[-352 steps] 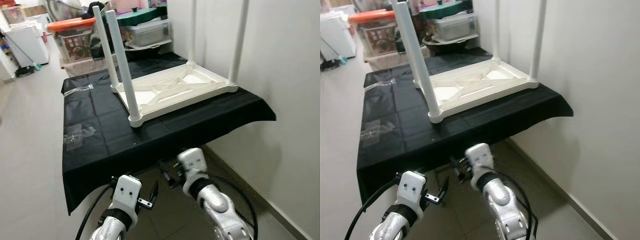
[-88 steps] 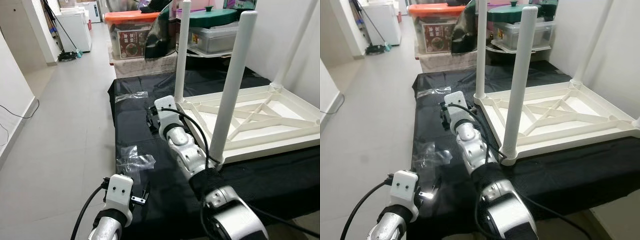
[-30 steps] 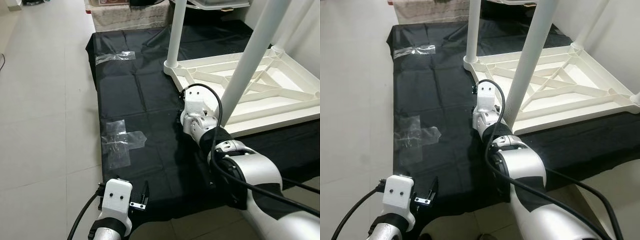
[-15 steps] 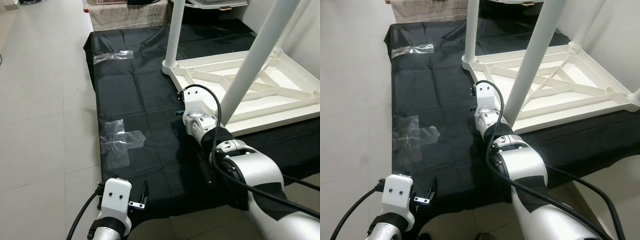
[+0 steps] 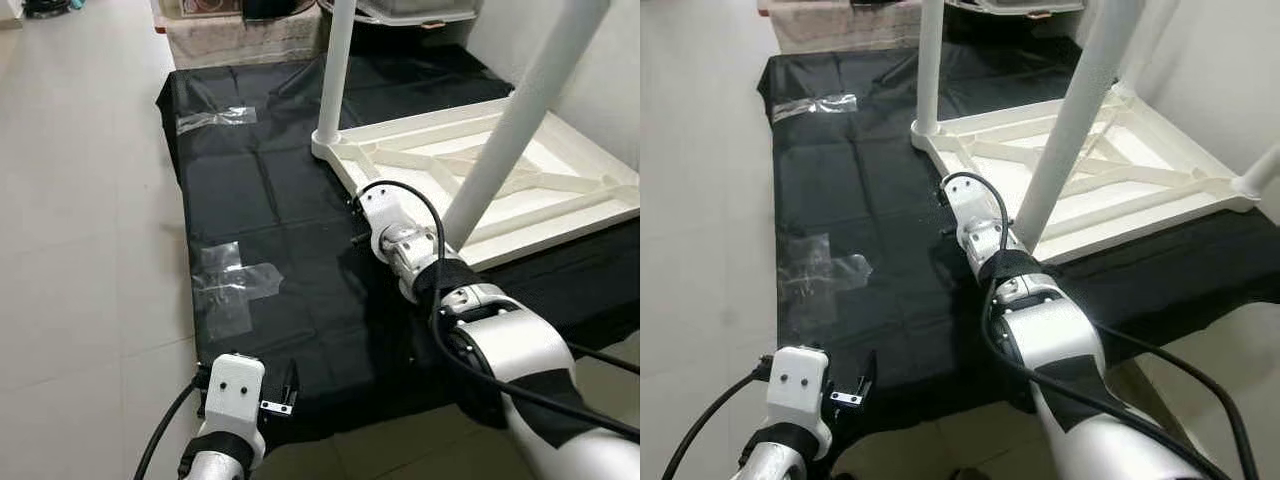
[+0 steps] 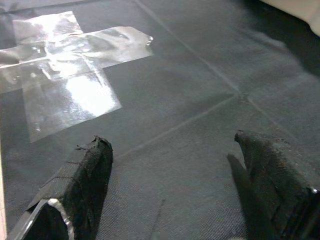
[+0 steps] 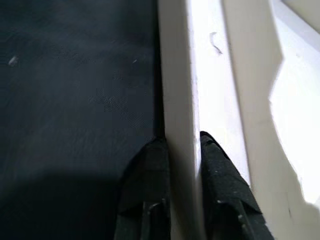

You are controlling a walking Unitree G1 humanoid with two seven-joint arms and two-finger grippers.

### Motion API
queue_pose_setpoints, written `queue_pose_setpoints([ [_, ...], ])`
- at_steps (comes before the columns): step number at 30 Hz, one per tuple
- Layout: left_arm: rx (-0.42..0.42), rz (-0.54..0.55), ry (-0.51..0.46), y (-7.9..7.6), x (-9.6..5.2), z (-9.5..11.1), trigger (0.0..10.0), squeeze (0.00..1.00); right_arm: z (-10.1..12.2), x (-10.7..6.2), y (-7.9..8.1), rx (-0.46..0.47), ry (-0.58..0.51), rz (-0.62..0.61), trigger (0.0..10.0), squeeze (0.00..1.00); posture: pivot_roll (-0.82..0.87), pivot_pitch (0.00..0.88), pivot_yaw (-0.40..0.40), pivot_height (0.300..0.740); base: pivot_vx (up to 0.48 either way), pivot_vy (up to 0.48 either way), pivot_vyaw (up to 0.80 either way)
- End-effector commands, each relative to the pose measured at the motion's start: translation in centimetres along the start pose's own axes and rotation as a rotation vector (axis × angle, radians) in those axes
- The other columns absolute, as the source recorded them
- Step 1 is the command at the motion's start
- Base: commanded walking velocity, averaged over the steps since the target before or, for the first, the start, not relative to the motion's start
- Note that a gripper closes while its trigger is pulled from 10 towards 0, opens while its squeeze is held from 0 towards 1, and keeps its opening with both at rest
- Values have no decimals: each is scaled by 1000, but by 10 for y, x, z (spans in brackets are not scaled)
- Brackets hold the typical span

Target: Building children table

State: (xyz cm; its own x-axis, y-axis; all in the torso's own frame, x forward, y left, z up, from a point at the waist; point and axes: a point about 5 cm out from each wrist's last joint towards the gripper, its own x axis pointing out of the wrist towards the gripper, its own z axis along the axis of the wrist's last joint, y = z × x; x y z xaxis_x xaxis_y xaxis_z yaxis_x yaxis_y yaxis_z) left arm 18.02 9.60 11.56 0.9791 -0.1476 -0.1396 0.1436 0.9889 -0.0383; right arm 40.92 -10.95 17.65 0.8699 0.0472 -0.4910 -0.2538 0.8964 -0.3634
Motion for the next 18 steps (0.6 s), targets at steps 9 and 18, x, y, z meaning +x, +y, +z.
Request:
queue_pose_setpoints([
  [9,-49,-69,4,-12,9,-4,10000,0,-95,-19,-38,-269,148,607,0,0,-100,105,-14,740,0,0,0],
  [18,-38,-81,4,-9,14,-6,10000,0,-115,-55,-37,-421,79,909,0,0,-102,80,0,740,0,0,0],
])
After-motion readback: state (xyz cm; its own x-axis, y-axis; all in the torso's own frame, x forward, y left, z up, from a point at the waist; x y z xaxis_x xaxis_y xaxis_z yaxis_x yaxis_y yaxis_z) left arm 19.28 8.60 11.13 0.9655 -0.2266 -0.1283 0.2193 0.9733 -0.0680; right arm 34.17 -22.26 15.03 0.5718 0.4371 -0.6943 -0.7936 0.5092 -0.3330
